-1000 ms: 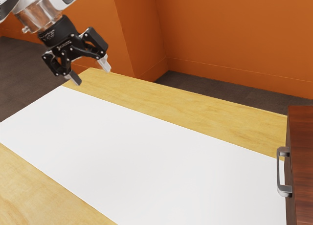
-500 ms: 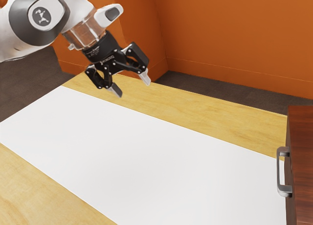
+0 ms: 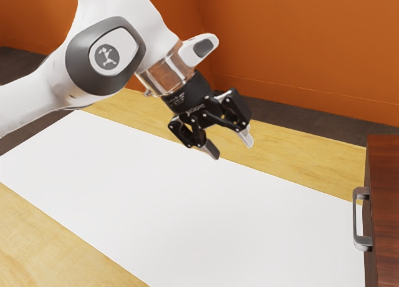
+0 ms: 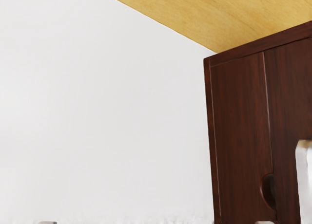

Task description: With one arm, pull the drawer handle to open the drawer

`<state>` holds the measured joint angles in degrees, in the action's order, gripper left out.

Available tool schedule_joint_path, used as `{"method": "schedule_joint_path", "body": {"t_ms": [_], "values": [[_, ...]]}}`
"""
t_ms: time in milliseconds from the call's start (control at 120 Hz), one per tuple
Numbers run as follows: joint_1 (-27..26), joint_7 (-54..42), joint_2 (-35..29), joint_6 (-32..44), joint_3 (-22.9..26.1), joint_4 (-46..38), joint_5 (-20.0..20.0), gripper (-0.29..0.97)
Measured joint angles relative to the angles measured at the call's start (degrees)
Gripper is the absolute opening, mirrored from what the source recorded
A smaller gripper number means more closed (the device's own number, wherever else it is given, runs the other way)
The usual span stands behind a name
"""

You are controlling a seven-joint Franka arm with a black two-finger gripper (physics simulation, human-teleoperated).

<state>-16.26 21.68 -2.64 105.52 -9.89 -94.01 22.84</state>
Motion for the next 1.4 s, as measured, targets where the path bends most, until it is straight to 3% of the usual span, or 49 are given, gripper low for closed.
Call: {"method": "schedule_joint_path", "body": {"t_ms": [283, 508, 700, 825, 1400], "values": [[-0.94, -0.6, 2.5, -0.5, 1.47, 0.1, 4.93, 0.48], [1.72, -0.33, 4.91, 4.9, 6.3, -0.05, 7.22, 0.44], [-0.85, -0.12, 5.73, 9.73, 8.84, -2.69, 9.68, 0.42], [-2.63, -0.03, 6.6, 12.1, 9.01, -3.24, 10.35, 0.4], [-1.47, 0.15, 9.24, 19.04, 11.16, -3.31, 11.97, 0.34]]}}
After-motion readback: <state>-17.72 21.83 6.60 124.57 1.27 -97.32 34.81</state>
